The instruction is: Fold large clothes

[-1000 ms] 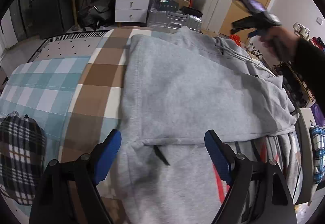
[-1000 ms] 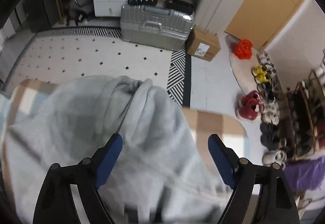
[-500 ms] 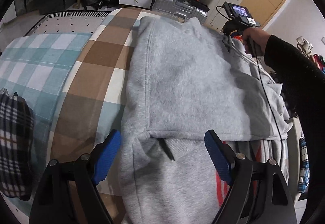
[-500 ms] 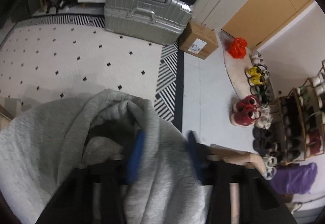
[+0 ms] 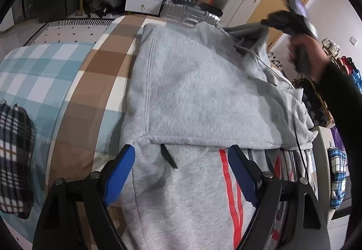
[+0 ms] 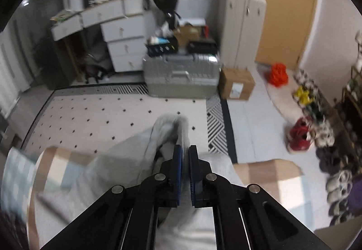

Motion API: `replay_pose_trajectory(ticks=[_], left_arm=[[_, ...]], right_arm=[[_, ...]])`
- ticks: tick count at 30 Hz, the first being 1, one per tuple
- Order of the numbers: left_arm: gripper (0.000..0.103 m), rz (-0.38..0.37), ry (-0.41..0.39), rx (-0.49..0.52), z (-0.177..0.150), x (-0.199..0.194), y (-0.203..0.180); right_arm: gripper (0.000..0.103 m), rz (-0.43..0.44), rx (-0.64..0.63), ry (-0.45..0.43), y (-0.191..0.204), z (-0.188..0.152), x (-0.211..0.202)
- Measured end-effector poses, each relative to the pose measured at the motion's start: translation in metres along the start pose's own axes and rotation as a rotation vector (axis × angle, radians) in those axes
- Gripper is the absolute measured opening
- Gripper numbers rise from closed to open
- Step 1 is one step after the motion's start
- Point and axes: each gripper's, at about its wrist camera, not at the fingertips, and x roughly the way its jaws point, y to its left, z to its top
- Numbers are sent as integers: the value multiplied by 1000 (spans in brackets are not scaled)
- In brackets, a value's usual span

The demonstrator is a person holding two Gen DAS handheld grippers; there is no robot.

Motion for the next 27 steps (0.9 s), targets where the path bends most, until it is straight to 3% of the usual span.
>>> replay_pose_trajectory(ticks=[2, 5, 11, 15, 17, 23, 25, 27], left_arm=[[81, -1, -7, -13, 1, -1, 1], [81, -16, -2, -34, 1, -1, 2], [81, -30, -16, -40, -1, -5, -4], [81, -30, 1, -24, -4, -1, -10], [81, -29, 17, -16, -4, 3, -12], [81, -26, 39, -21, -7, 8, -11], [81, -26, 44, -23, -6, 9, -10], [81, -23, 42, -23, -6, 10, -10]], right_arm=[[6, 25, -33, -30, 1, -19, -34], [6, 73, -43, -3, 0, -53, -70], [5, 151, 55, 216, -27, -136, -67], [6, 141, 41, 317, -35, -159, -54], [6, 143, 5, 336, -34, -157, -54], [7, 108, -39, 139, -29, -84, -66], [8, 93, -24, 146, -26, -53, -47], [9, 79, -10, 209, -22, -27, -15]])
